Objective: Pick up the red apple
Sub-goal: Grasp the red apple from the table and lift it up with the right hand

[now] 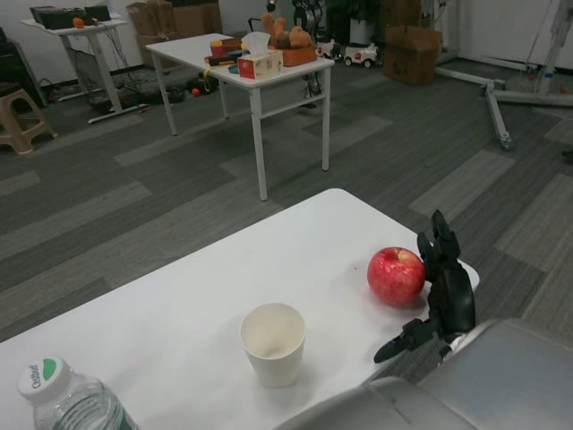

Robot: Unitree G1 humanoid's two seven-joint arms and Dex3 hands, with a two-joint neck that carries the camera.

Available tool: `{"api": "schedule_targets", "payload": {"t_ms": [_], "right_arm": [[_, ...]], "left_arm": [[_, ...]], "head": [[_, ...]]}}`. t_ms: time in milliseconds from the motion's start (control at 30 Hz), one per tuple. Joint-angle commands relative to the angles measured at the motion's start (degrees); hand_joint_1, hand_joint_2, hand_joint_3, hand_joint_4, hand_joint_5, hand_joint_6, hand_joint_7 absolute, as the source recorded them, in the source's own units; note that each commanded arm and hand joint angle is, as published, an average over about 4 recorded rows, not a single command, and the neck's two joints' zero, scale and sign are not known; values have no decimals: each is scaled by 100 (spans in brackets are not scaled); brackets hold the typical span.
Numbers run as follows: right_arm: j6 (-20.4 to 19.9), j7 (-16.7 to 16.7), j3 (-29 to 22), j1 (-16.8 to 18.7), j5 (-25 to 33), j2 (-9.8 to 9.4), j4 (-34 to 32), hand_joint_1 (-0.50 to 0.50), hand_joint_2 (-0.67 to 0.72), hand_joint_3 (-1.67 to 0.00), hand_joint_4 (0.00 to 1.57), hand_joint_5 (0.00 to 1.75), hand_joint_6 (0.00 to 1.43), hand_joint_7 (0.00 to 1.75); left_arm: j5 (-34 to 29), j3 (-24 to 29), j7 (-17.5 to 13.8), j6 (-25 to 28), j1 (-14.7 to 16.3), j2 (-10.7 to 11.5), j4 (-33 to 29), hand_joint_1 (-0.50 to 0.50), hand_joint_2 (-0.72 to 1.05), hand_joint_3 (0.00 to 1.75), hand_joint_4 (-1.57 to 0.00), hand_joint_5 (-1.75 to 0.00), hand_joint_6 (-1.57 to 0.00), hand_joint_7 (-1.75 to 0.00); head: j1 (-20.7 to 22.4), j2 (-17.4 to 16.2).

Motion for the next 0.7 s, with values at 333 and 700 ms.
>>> {"api": "schedule_targets", "payload": {"t_ms": [333, 700], "right_arm": [[-196, 56, 37, -232, 181, -175, 613, -50, 47, 0, 0, 0, 0, 0], [-229, 67, -27, -388, 236, -256, 962, -50, 47, 0, 0, 0, 0, 0]], "left_arm": [[-6, -13, -24, -16, 40, 85, -99, -48, 105, 0, 0, 0, 0, 0], [-6, -22, -24, -16, 49, 83, -113, -48, 105, 0, 0, 0, 0, 0]], "head": [[-671, 324], [-1250, 617]]}}
